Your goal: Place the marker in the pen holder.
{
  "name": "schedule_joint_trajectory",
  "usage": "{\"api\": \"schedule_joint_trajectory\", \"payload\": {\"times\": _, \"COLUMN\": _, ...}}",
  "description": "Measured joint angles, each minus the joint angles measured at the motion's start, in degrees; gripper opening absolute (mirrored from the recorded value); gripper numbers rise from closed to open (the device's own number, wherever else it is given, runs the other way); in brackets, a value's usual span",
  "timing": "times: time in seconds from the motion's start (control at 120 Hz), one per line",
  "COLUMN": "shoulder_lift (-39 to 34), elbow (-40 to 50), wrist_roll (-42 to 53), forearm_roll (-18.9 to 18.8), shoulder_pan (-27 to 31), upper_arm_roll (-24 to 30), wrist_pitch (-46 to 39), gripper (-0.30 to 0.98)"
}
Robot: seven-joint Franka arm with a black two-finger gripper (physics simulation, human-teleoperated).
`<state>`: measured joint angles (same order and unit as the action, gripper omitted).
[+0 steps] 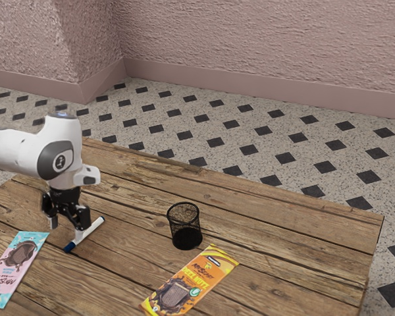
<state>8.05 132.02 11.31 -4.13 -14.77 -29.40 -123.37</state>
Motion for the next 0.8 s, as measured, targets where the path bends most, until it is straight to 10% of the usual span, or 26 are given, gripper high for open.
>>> {"api": "schedule_joint_trajectory", "payload": {"times": 0.8, "shoulder_lift": -0.25, "elbow": 8.01, "wrist_roll": 12.34, "forearm_roll": 3.24, "shoulder_pan": 1.64, "upper_arm_roll": -0.13, "wrist_pitch": -16.30, "gripper": 0.32}}
